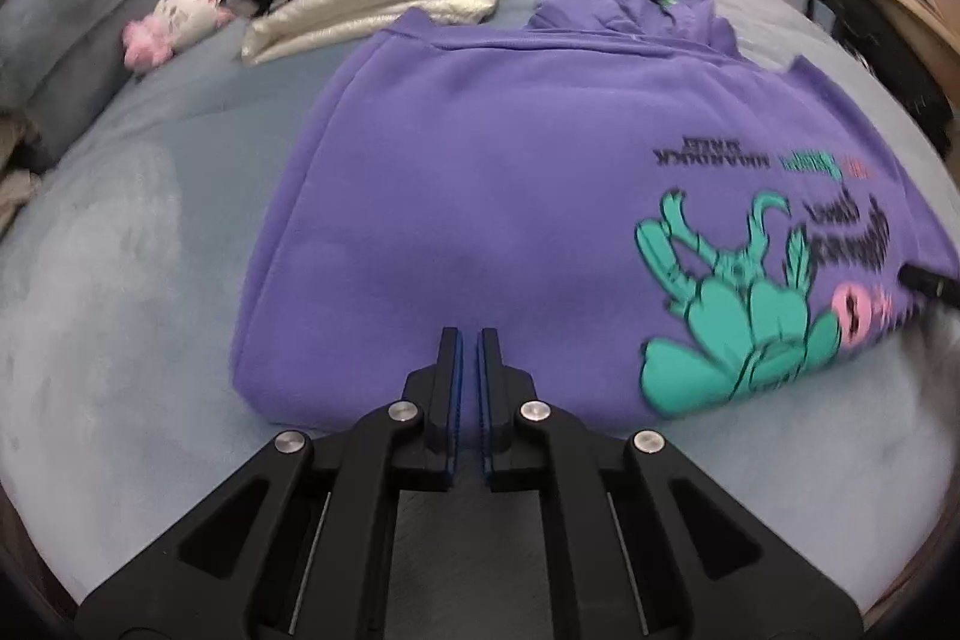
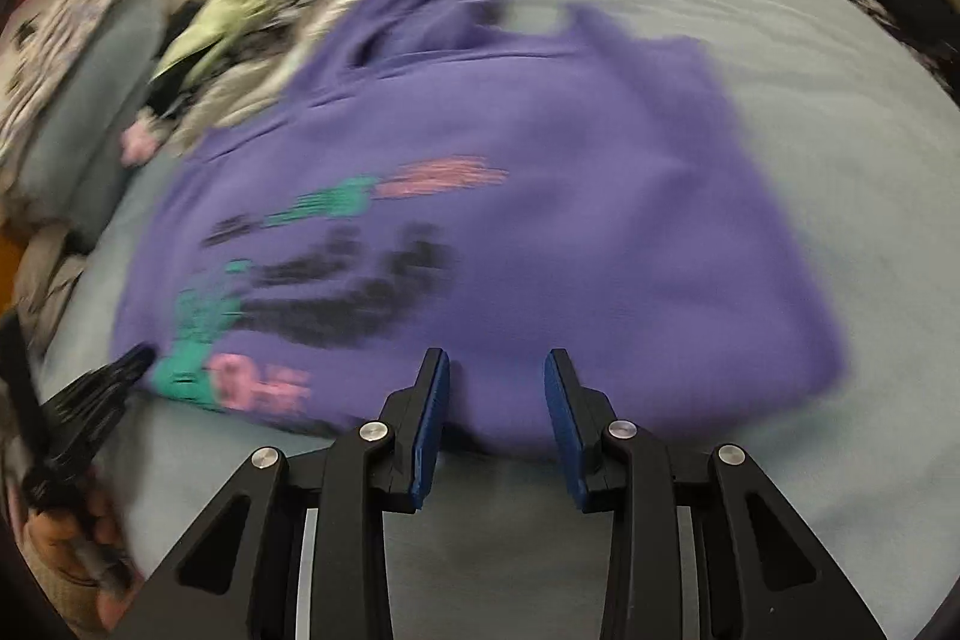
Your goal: Fold large clothes
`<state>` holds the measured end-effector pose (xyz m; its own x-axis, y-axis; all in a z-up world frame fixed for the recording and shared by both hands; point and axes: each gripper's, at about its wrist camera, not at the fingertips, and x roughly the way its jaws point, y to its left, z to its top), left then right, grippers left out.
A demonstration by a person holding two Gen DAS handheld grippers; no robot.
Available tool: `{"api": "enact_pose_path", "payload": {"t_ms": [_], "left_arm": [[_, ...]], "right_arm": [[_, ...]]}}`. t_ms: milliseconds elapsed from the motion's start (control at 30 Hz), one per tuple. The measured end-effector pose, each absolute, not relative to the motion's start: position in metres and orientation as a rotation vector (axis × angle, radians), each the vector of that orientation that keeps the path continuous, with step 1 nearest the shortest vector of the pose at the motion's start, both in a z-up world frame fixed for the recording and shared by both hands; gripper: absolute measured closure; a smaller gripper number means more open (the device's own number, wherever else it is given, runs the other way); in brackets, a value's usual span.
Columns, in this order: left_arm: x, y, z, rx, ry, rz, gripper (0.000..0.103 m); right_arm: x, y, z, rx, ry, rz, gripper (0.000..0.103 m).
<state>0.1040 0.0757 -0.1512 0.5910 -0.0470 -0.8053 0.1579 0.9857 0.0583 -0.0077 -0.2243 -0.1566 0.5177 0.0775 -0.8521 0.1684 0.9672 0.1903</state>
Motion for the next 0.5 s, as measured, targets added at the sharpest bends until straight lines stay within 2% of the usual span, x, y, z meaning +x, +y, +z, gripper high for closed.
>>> {"api": "enact_pose_path", "payload": {"t_ms": [200, 500], "left_arm": [[0.099, 0.086, -0.148, 0.071, 0.963, -0.109, 0.096], [0.098, 0.092, -0.124, -0.006, 0.994, -0.077, 0.095]], "right_arm": [[-0.065, -0.269, -0.152, 0.381, 1.028, -0.123, 0.069], [-0.08, -0.288, -0.135, 0.401, 1.001, -0.132, 0.068]]}}
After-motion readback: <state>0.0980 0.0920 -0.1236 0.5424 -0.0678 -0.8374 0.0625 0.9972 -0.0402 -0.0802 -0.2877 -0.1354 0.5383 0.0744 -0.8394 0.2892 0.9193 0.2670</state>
